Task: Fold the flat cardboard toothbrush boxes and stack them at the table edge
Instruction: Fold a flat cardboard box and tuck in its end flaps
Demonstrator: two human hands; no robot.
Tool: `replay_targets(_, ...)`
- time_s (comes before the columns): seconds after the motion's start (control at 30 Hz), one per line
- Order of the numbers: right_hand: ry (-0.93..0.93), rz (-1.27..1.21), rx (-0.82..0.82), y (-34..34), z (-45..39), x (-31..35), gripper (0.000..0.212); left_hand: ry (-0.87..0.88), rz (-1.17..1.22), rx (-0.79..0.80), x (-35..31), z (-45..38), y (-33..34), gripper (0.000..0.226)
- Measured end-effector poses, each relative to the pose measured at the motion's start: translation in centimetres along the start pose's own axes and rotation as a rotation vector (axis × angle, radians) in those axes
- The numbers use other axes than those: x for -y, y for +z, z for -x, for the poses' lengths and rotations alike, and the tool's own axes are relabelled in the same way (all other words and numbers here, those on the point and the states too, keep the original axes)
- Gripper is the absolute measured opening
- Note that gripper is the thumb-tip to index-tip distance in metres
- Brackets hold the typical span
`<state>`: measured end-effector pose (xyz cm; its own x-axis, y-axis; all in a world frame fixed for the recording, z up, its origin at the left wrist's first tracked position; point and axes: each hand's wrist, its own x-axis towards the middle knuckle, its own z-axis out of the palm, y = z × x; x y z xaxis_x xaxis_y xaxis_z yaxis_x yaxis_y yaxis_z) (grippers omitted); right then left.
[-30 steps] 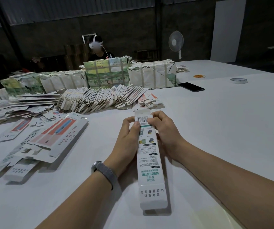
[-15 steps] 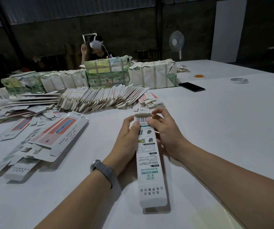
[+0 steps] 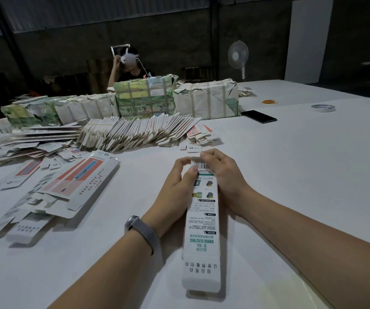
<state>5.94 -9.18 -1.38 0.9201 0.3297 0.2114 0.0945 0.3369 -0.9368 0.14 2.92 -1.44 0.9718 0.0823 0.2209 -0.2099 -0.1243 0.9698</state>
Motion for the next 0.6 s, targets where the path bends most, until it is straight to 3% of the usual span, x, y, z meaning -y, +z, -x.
replay_targets(0.17, 0.006, 0.022, -0.004, 0.02, -0.24, -0.24, 0.024, 0.016, -0.033, 0.019, 0.11, -0.02, -0.05, 0.013)
replay_targets(0.6, 0.052, 0.068, -0.027, -0.09, -0.22, 0.14, 0.020, 0.053, -0.093, 0.032, 0.82, -0.12, -0.20, 0.014)
